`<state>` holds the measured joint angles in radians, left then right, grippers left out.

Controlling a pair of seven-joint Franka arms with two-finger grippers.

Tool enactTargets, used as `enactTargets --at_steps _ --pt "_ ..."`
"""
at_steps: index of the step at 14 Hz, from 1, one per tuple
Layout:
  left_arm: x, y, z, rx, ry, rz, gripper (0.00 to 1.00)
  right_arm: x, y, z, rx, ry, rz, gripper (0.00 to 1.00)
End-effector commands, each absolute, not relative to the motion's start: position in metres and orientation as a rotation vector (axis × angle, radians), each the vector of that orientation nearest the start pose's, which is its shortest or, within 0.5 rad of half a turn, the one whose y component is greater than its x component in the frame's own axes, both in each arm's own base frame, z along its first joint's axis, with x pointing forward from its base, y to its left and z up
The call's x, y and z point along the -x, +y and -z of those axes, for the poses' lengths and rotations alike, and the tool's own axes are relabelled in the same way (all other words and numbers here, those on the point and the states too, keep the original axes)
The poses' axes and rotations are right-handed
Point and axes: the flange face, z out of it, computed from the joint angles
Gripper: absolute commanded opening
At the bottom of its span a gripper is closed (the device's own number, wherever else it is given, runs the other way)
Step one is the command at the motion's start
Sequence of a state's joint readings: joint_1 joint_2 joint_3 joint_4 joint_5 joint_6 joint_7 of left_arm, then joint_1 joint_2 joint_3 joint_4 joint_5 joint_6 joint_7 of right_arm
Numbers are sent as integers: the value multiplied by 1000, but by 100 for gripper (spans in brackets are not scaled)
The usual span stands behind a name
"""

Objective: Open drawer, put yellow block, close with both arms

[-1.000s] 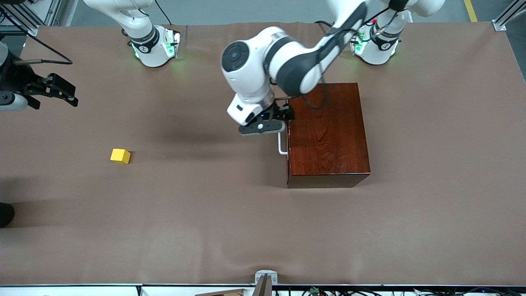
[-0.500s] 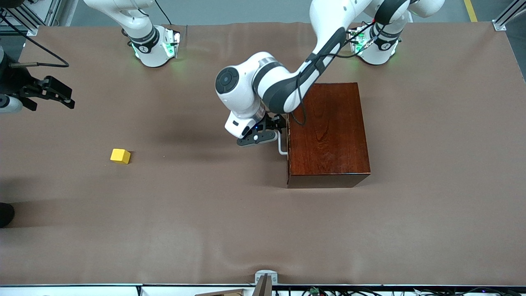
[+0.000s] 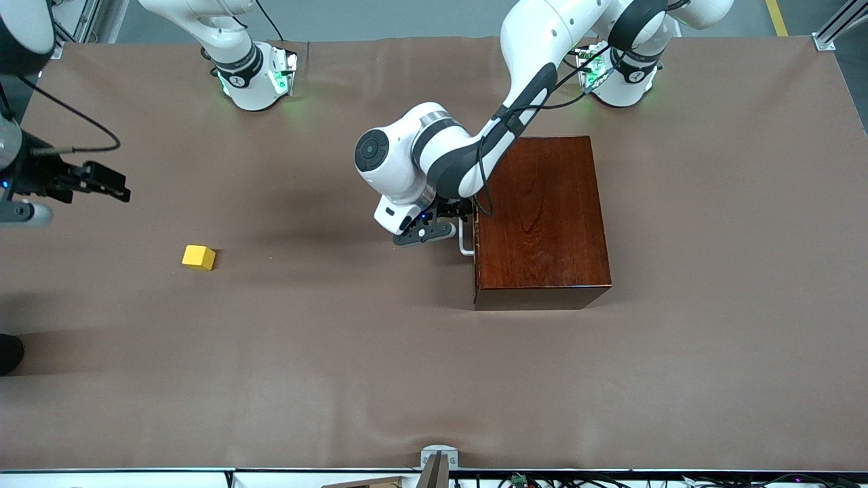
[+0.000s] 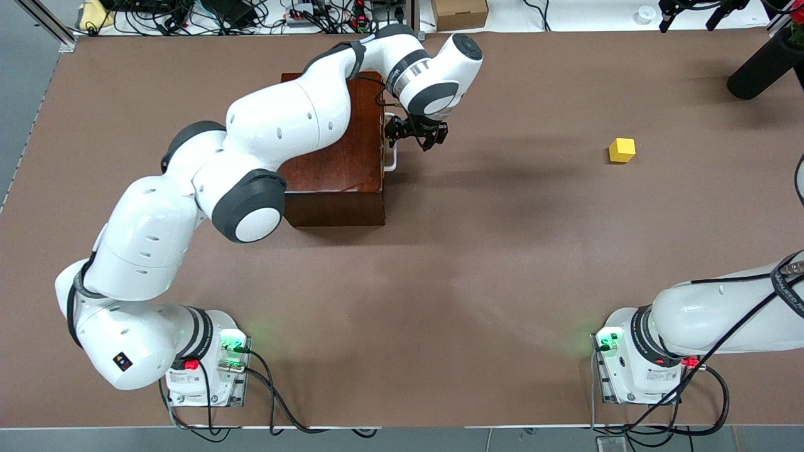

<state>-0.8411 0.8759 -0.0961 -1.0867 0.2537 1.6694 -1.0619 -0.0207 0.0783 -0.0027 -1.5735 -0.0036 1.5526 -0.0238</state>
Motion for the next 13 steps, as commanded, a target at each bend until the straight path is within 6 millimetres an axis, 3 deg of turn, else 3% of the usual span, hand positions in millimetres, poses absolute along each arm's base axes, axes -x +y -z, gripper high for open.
enactTargets --at_steps 1,3,9,13 --pt "-473 -581 -280 2840 -129 40 100 -589 -26 -555 3128 36 -167 100" --pt "-470 -590 -283 2884 -188 72 100 -596 -36 -537 3116 62 -193 100" --pt "-460 -617 -291 3022 -303 104 100 -601 -41 -499 3102 119 -331 100" --pt "-454 -630 -292 3081 -334 131 100 -611 -46 -447 3082 164 -459 100"
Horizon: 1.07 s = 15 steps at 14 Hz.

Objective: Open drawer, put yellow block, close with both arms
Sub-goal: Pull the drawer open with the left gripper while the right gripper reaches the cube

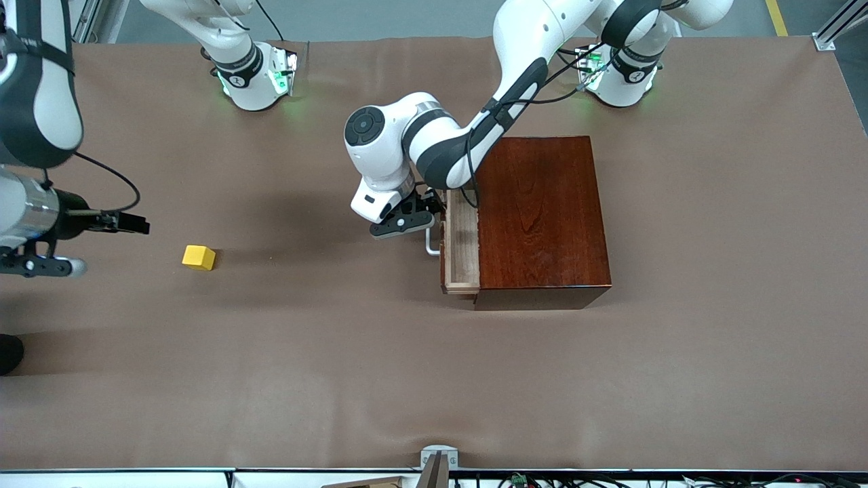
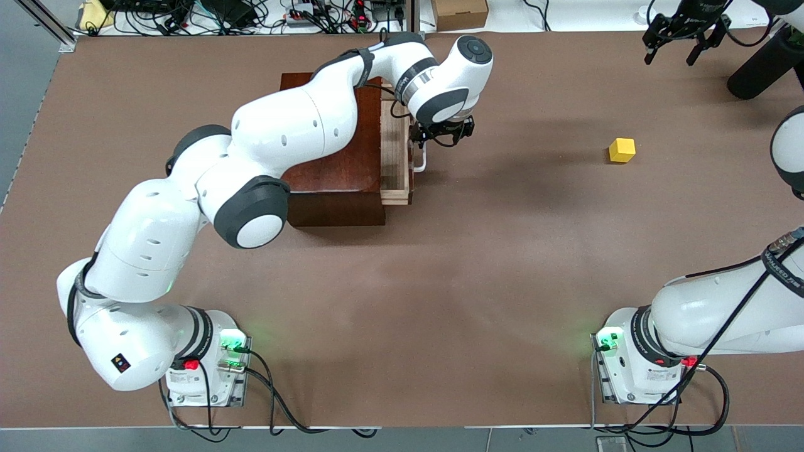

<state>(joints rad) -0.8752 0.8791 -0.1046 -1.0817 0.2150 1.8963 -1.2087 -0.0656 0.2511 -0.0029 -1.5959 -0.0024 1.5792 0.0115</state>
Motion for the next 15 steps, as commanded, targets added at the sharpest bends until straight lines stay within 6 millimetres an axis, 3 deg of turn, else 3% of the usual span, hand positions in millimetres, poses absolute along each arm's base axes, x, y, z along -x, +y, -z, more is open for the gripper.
enactTargets --at_steps 1,4,9,15 --pt "-453 -633 -292 3101 -346 141 100 -612 -45 -443 3082 162 -462 100" --pt "-449 -645 -291 3161 -389 168 100 -618 -49 -409 3075 167 -492 100" --pt "-450 -656 -290 3240 -468 219 100 -616 -56 -345 3087 162 -397 100" --pt "-457 -658 -307 3296 -518 275 100 -616 -80 -286 3077 58 -375 100"
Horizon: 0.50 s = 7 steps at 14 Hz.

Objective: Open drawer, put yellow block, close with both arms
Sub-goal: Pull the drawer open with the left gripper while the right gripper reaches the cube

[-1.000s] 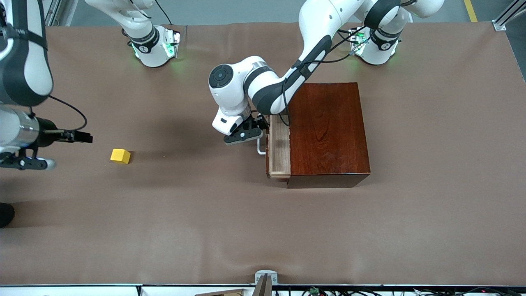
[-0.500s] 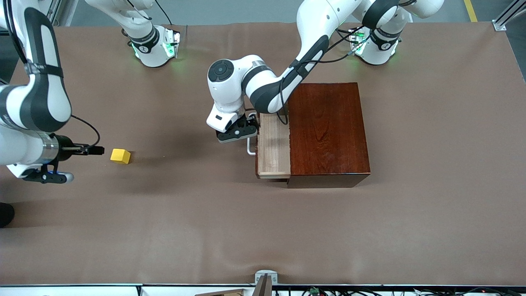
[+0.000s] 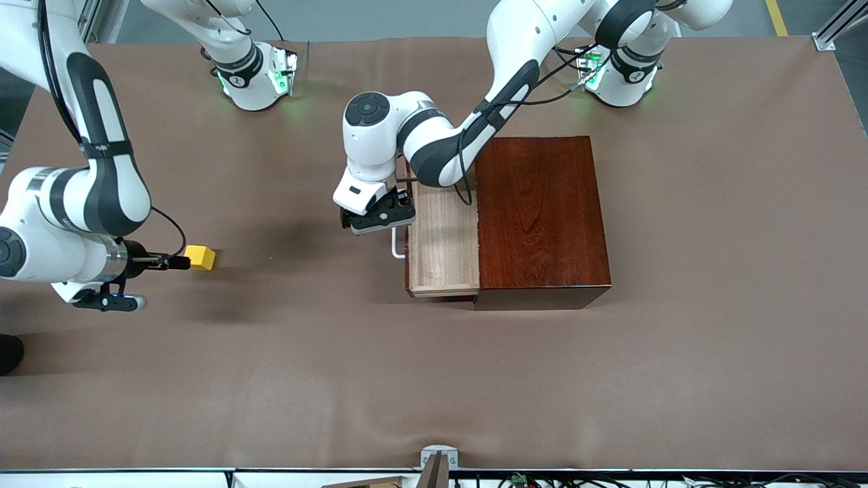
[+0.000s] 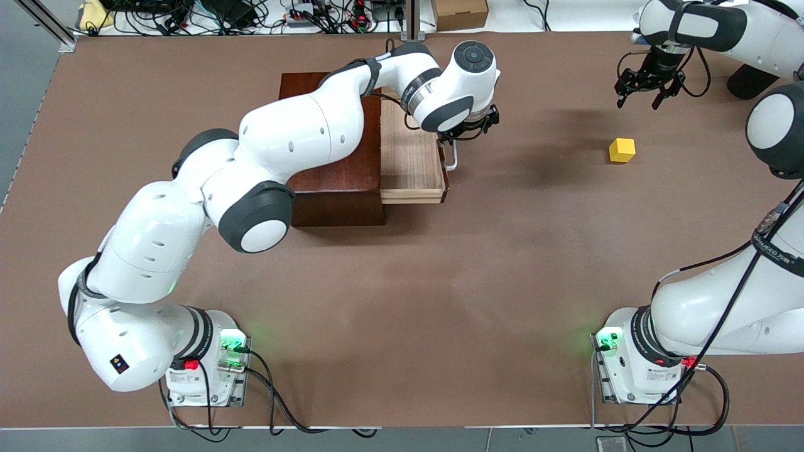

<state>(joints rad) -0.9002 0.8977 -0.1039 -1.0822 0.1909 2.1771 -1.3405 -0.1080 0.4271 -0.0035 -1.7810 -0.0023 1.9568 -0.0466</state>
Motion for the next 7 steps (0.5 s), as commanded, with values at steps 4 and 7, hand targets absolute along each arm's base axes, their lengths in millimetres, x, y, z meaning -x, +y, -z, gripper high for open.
enactTargets --at_steps 4,7 --pt "-463 -648 -345 3277 -531 311 100 -600 -77 -254 3081 55 -356 100" --pt "-464 -633 -382 3221 -547 295 100 -588 -74 -235 3084 51 -345 100"
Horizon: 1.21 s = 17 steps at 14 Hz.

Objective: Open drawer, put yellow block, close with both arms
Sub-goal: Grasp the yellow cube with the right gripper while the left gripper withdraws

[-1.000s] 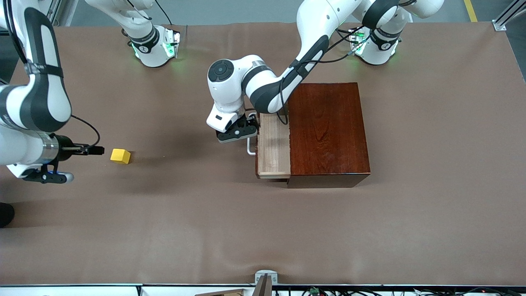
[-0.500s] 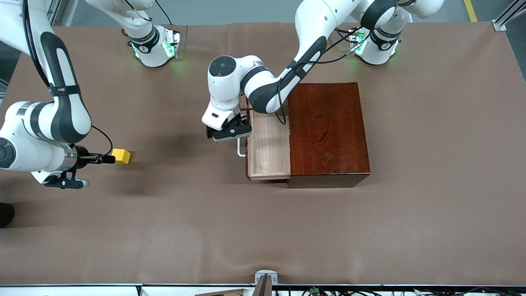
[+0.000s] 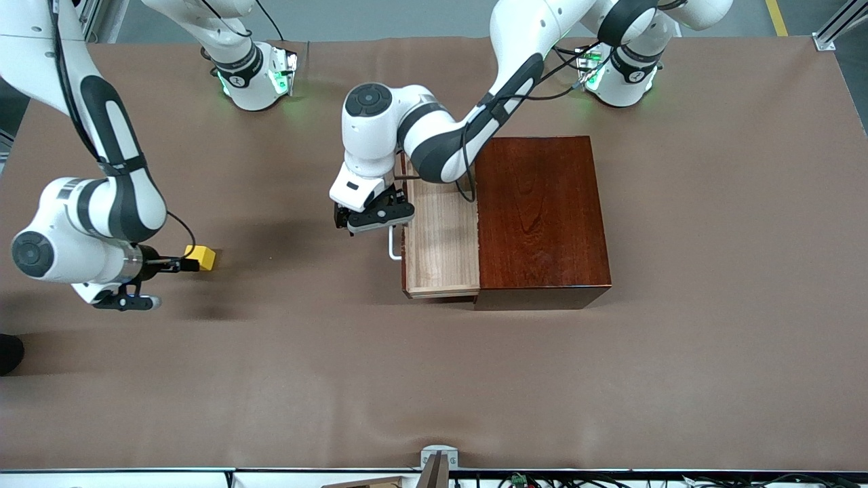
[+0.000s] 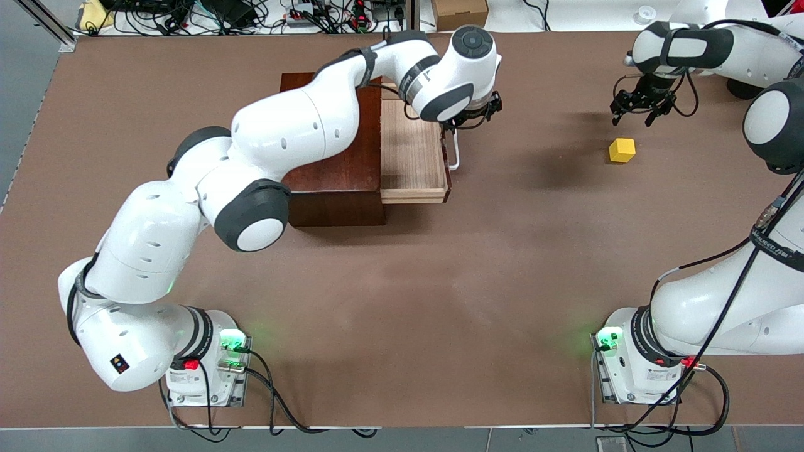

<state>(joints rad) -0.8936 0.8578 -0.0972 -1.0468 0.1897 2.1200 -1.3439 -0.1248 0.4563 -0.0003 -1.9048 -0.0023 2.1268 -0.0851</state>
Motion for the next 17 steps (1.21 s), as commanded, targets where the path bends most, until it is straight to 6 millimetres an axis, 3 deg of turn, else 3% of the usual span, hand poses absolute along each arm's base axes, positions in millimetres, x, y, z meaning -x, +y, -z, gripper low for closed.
enactTargets --at_steps 1,2,3,6,7,9,10,11,14,17 --pt "-469 -623 -399 3196 -568 300 100 -584 -74 -229 3083 49 -347 100" --pt "-469 -613 -421 3171 -580 301 100 -581 -72 -225 3081 44 -356 100" --pt "-472 -596 -463 3167 -600 337 100 -577 -73 -218 3084 45 -340 100" --pt "-499 -513 -564 3111 -671 364 100 -564 -73 -203 3086 22 -323 100" --pt "-504 -484 -592 3092 -659 356 100 -562 -73 -200 3083 12 -334 93" --pt "-517 -407 -647 3043 -739 342 100 -558 -87 -198 3069 -84 -336 55" --pt "-522 -374 -670 3038 -769 342 100 -557 -94 -199 3057 -143 -336 24" --pt "-529 -342 -686 3041 -741 341 100 -556 -96 -199 3050 -175 -341 0" --pt "-546 -248 -713 3045 -617 264 100 -562 -87 -210 3027 -171 -372 0" --pt "-557 -160 -719 3048 -505 166 100 -582 -81 -246 2988 -116 -442 0"
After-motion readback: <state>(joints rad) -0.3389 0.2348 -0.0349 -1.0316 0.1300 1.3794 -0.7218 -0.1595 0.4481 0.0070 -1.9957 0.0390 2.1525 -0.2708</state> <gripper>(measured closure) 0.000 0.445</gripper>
